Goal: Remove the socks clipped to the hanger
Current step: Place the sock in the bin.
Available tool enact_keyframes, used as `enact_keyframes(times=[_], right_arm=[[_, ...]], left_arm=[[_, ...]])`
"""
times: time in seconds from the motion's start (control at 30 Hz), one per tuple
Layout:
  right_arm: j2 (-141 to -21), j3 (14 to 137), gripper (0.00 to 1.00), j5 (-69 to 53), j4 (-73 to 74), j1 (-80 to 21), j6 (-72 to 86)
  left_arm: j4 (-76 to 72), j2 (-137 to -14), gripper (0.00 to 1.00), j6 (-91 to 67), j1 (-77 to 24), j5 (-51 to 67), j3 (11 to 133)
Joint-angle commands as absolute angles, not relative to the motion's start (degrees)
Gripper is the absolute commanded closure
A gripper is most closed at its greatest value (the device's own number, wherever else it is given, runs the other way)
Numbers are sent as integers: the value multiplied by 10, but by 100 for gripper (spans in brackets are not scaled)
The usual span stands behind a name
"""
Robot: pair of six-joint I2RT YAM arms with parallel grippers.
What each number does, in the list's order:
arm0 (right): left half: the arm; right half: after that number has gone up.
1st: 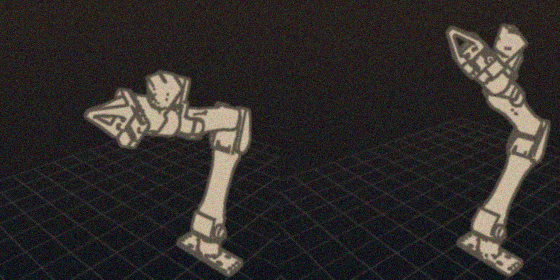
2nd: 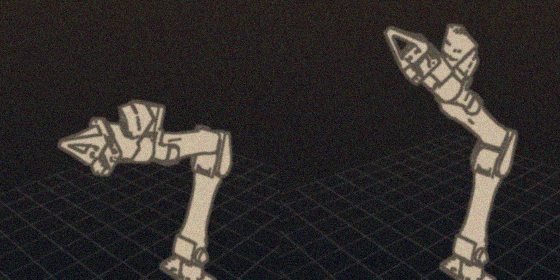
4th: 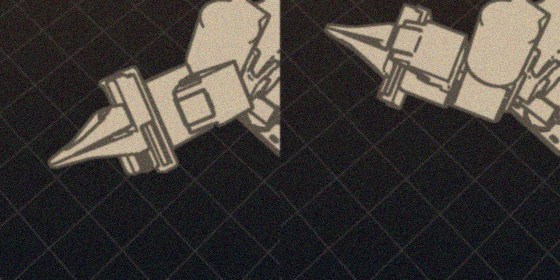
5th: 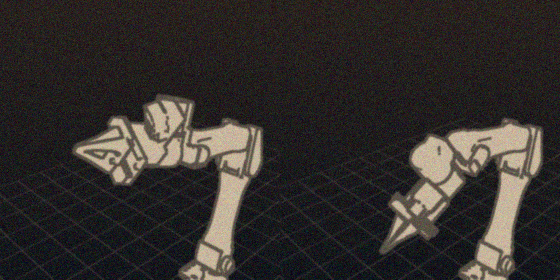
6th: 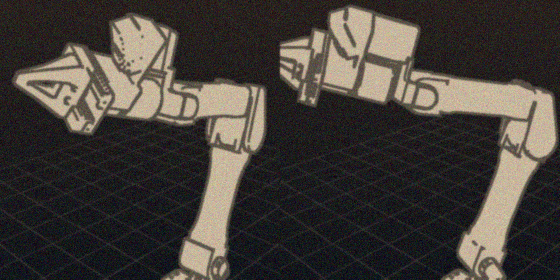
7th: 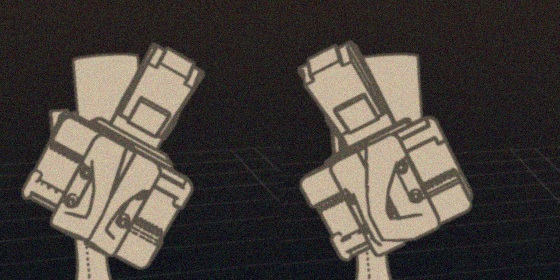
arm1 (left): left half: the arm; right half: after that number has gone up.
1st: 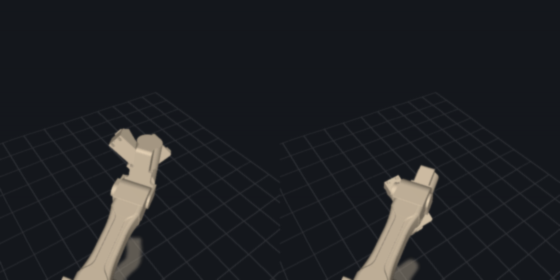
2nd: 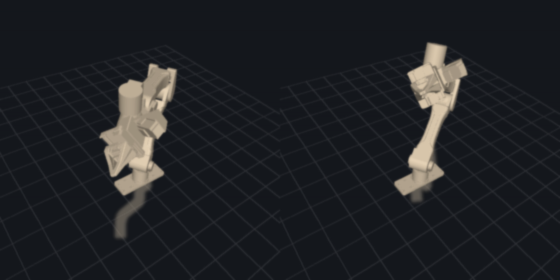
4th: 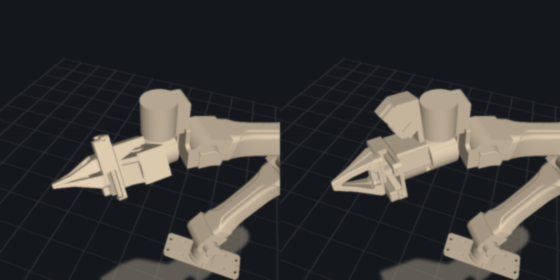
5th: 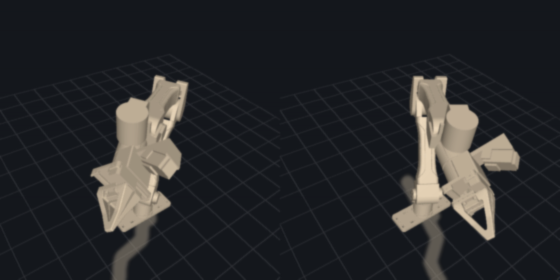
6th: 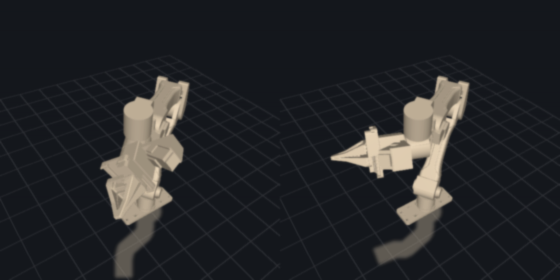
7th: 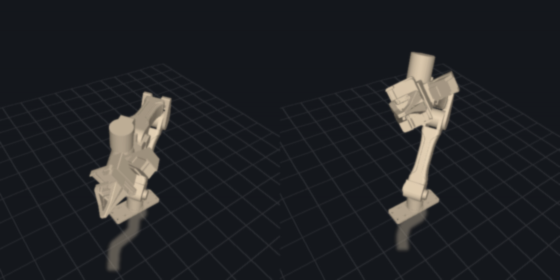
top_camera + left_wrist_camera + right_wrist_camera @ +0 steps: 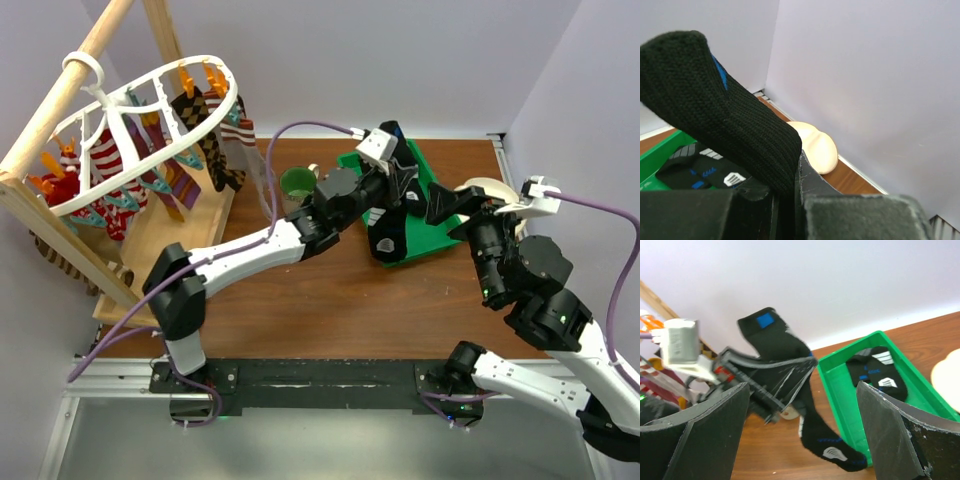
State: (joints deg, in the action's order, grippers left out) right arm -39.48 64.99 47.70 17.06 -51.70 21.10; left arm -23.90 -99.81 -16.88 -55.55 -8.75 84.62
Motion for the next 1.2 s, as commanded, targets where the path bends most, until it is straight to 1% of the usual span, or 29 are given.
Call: enact_keyframes(times=[0.0,0.3,0.37,0.43,0.47,0.5,0.53,0.57,0.6,0.7,0.97,1.07,1.17], right_arm=[[-393,647,8,510,179,-518,193],[-393,656,7,508,185,-518,169],[-395,655,7,505,186,-518,166],[-395,655,6,501,185,-518,161],[-399,655,6,500,186,-518,160],[-401,655,5,495,187,-518,157],[-403,656,5,494,188,-518,156],[-406,656,5,491,188,-518,156],[-409,655,5,488,188,-518,155],[-424,651,4,476,186,-519,157],[-475,657,4,436,195,-519,174],[-490,664,4,427,199,-518,178],[-495,669,4,424,201,-519,180]], left_arm=[[-316,-1053,100,-165,-536,-66,911],[-317,-1174,100,-191,-505,-53,975],[-294,-1218,100,-197,-490,-39,998],[-276,-1248,90,-202,-477,-30,1035],[-266,-1268,81,-207,-474,-25,1044],[-264,-1273,59,-208,-472,-25,1049],[-263,-1274,50,-209,-469,-27,1049],[-265,-1274,43,-204,-468,-27,1048],[-265,-1271,33,-201,-468,-31,1043],[-268,-1256,20,-193,-468,-42,1027],[-265,-1222,11,-179,-467,-66,980],[-251,-1229,7,-178,-464,-76,990],[-214,-1252,5,-183,-458,-75,1032]])
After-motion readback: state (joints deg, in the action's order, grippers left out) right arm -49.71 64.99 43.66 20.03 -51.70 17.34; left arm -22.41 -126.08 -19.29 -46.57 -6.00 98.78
